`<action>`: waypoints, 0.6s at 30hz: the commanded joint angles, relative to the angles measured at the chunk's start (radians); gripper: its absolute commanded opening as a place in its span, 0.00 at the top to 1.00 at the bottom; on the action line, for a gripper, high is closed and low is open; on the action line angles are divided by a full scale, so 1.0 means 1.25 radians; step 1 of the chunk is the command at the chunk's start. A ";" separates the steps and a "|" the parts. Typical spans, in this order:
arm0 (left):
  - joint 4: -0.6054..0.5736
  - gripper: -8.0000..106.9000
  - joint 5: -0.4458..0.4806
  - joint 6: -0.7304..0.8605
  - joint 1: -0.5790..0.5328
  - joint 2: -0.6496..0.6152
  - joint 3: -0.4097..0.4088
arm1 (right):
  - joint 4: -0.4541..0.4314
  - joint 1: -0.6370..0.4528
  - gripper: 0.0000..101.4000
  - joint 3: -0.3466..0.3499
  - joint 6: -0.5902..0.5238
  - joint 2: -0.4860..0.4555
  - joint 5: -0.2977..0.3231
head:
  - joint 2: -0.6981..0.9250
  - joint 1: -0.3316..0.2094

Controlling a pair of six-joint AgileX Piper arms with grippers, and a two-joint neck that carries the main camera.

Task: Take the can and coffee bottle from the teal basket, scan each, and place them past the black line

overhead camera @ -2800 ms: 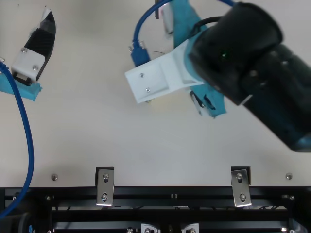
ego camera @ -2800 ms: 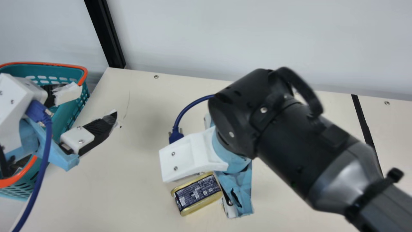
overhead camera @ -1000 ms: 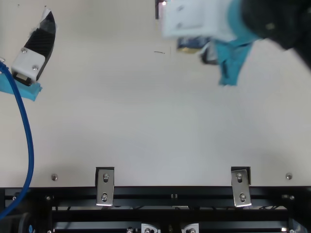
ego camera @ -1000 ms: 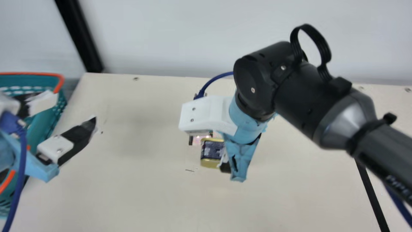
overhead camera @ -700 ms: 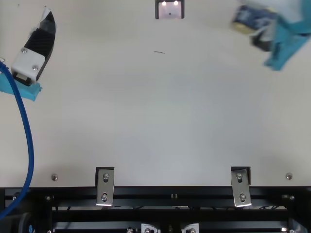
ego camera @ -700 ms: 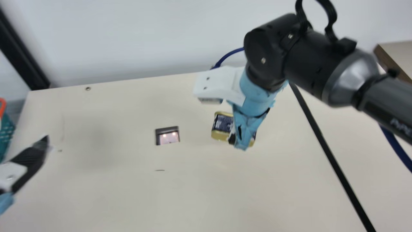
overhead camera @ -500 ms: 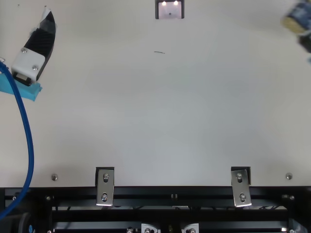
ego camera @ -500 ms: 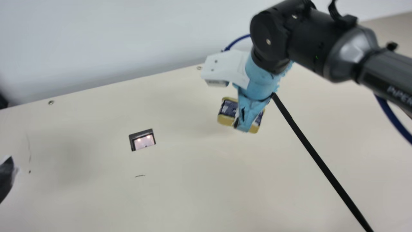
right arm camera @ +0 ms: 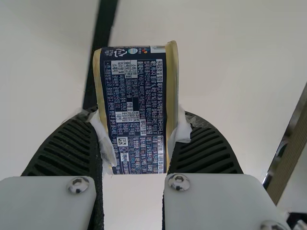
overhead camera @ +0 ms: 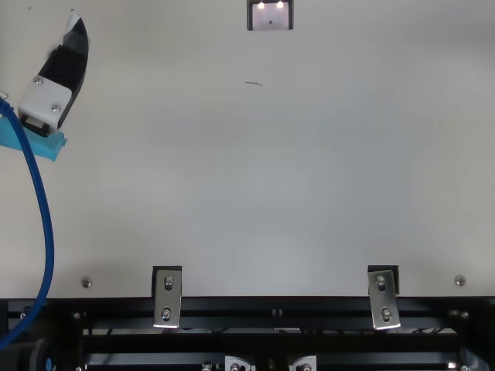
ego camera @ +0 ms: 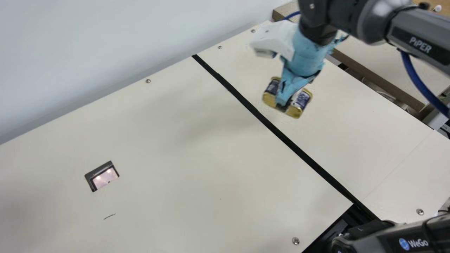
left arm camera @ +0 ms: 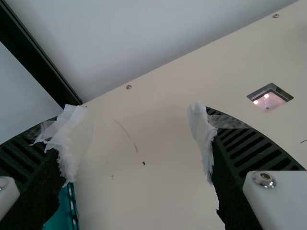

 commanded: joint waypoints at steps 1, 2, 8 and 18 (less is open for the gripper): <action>0.000 0.15 0.000 0.000 0.000 0.000 0.000 | 0.027 -0.112 1.00 0.003 0.000 0.004 -0.001 | -0.020 -0.030; 0.000 0.15 0.000 0.000 0.000 0.000 0.000 | 0.038 -0.136 1.00 0.005 -0.001 0.006 -0.003 | -0.020 -0.030; 0.000 0.15 0.000 0.000 0.000 0.000 0.000 | 0.076 -0.251 1.00 0.022 -0.018 0.019 -0.010 | -0.020 -0.030; 0.000 0.15 0.000 0.000 0.000 0.000 0.000 | 0.104 -0.349 1.00 0.087 -0.057 0.036 -0.052 | -0.020 -0.030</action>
